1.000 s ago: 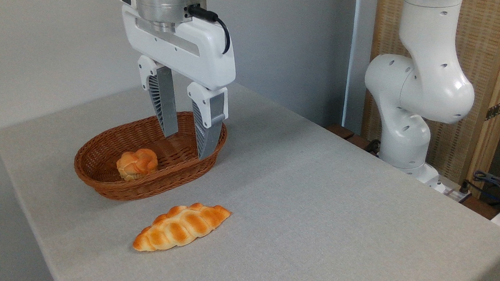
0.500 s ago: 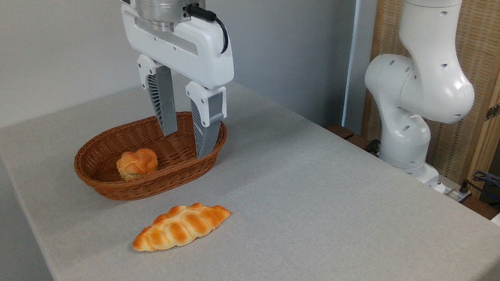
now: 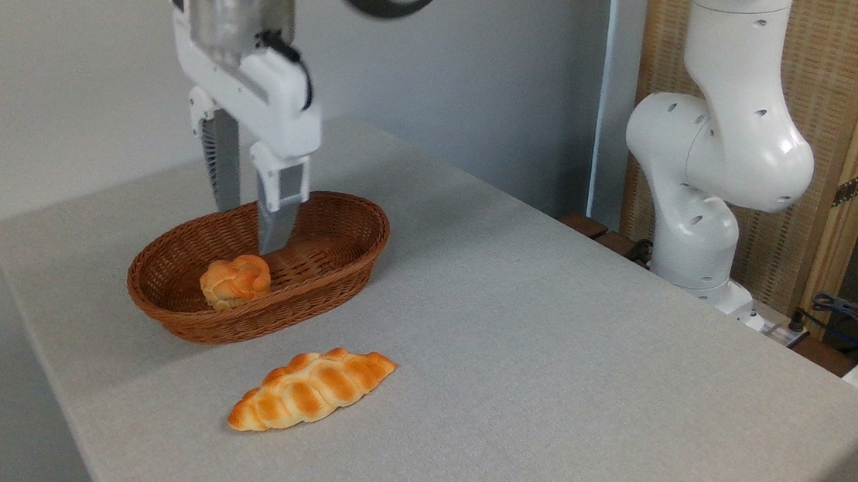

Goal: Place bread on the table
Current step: 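Lower the open gripper into the basket over the round roll, then close the gripper on the round bread roll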

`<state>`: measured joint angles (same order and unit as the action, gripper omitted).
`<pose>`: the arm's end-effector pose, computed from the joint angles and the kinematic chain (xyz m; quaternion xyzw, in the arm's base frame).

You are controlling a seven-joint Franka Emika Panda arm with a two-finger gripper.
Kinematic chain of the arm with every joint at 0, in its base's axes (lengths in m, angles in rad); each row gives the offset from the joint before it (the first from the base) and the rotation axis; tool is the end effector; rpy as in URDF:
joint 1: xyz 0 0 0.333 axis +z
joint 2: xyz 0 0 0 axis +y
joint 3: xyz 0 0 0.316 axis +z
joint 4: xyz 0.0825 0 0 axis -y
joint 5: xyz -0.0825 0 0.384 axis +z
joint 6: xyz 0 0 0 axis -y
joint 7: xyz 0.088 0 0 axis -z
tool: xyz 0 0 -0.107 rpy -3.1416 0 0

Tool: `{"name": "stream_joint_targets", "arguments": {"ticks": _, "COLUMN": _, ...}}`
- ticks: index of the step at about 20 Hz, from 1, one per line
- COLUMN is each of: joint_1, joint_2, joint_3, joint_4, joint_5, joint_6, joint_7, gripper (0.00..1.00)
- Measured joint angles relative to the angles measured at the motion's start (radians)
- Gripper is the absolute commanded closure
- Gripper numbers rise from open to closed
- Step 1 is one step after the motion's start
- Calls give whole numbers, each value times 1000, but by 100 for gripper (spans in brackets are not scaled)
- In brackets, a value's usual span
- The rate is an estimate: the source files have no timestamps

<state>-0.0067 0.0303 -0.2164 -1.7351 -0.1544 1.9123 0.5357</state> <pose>0.5708 -0.1392 0.5614 0.9310 -0.3489 0.0846 0.0652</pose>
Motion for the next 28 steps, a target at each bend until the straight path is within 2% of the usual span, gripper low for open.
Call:
{"name": "stream_joint_targets", "arguments": {"ticks": 5, "joint_1": -4, "joint_2": 38, "joint_3": -118, "joint_4": -121, "joint_5": -2, "joint_6": 186, "joint_7": -47, "gripper": 0}}
{"name": "stream_joint_targets", "arguments": {"ticks": 14, "joint_1": -3, "joint_2": 91, "joint_3": -163, "joint_4": -206, "joint_5": 0, "joint_6": 336, "joint_7": -43, "gripper": 1}}
{"name": "stream_joint_targets", "arguments": {"ticks": 15, "joint_1": -3, "joint_2": 94, "joint_3": -169, "joint_4": -225, "joint_5": 0, "joint_6": 367, "joint_7": -41, "gripper": 16}}
{"name": "stream_joint_targets", "arguments": {"ticks": 16, "joint_1": -3, "joint_2": 97, "joint_3": -177, "joint_4": -243, "joint_5": 5, "joint_6": 395, "joint_7": -39, "gripper": 26}}
{"name": "stream_joint_targets", "arguments": {"ticks": 17, "joint_1": -3, "joint_2": 98, "joint_3": -181, "joint_4": -252, "joint_5": 12, "joint_6": 406, "joint_7": -37, "gripper": 47}}
{"name": "stream_joint_targets", "arguments": {"ticks": 19, "joint_1": -3, "joint_2": 99, "joint_3": -189, "joint_4": -269, "joint_5": 55, "joint_6": 427, "joint_7": -37, "gripper": 63}}
{"name": "stream_joint_targets", "arguments": {"ticks": 20, "joint_1": -3, "joint_2": 99, "joint_3": -192, "joint_4": -273, "joint_5": 77, "joint_6": 432, "joint_7": -37, "gripper": 68}}
{"name": "stream_joint_targets", "arguments": {"ticks": 23, "joint_1": -3, "joint_2": 98, "joint_3": -195, "joint_4": -273, "joint_5": 95, "joint_6": 432, "joint_7": -37, "gripper": 78}}
{"name": "stream_joint_targets", "arguments": {"ticks": 28, "joint_1": -3, "joint_2": 98, "joint_3": -196, "joint_4": -273, "joint_5": 98, "joint_6": 432, "joint_7": -36, "gripper": 78}}
